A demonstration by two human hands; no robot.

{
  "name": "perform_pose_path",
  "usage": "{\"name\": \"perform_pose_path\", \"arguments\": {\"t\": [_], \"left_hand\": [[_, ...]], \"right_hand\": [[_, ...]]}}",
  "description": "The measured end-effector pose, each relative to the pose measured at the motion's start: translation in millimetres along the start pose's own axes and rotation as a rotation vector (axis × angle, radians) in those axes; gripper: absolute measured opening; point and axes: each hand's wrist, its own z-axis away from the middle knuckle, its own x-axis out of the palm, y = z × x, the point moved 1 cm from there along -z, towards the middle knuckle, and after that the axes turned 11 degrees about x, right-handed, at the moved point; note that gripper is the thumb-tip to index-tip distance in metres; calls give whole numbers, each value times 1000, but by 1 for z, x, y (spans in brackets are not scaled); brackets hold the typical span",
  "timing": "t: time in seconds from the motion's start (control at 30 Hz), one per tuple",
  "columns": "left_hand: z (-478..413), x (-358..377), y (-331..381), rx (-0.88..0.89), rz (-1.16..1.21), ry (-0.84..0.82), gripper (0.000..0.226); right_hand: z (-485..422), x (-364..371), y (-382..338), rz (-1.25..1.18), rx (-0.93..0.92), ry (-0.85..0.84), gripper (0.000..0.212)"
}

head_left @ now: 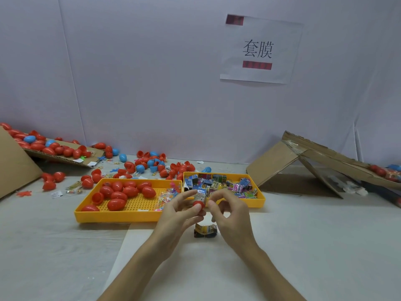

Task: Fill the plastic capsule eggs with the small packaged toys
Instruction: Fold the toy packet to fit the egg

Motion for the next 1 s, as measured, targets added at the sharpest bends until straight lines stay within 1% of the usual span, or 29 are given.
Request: {"name": "perform_pose_path", "arguments": {"t": [0.03, 0.07, 0.13, 0.17, 0.23, 0.3, 0.33, 0.4, 0.47, 0.53, 0.6, 0.67, 0.7, 0.77, 0.83, 0.87, 0.93, 0.97, 1.0], "left_hand": [[0, 0, 0, 0, -3, 15, 40], [-1, -1, 0, 0, -19, 24, 38], [-1, 0, -1, 4, -80, 12, 32], [0, 1, 0, 10, -113, 1, 31], [1, 3, 1, 28, -167, -5, 32], [2, 4, 2, 45, -221, 5, 34], [2, 5, 2, 60, -256, 8, 31], [1, 6, 1, 116, -329, 15, 22], [2, 6, 0, 224, -464, 41, 16], [3, 3, -2, 370, -689, 33, 23], [4, 0, -5, 446, -888, -50, 36], [5, 0, -9, 429, -1037, -177, 46], [5, -1, -12, 411, -1099, -239, 48], [5, -1, -16, 383, -1161, -324, 45], [7, -2, -18, 347, -1146, -347, 36], [8, -1, -19, 341, -1139, -356, 31], [8, -1, -20, 345, -1135, -376, 27], [7, -1, -20, 342, -1134, -391, 28], [7, -1, -21, 338, -1136, -405, 31]], "right_hand": [[-1, -1, 0, -55, 58, -1, 13], [-3, -3, 0, -115, 117, -19, 19], [-6, -7, 1, -218, 221, -103, 31], [-7, -8, 2, -239, 255, -148, 34], [-7, -9, 2, -220, 281, -199, 30], [-7, -9, 1, -180, 291, -197, 21], [-8, -9, 1, -181, 302, -191, 18], [-9, -10, 3, -221, 333, -179, 14], [-11, -12, 5, -311, 385, -144, 15], [-13, -15, 7, -512, 509, -105, 19], [-20, -19, 11, -717, 689, -72, 19], [-28, -25, 17, -849, 836, -55, 16], [-34, -28, 18, -875, 897, -66, 15], [-51, -36, 16, -852, 971, -104, 13], [-82, -54, 10, -860, 949, -91, 12], [-102, -69, 4, -921, 902, -41, 14], [-143, -108, -5, -1044, 769, 155, 20], [-158, -128, -7, -1090, 715, 270, 24], [-168, -144, -6, -1111, 706, 352, 30]]}}
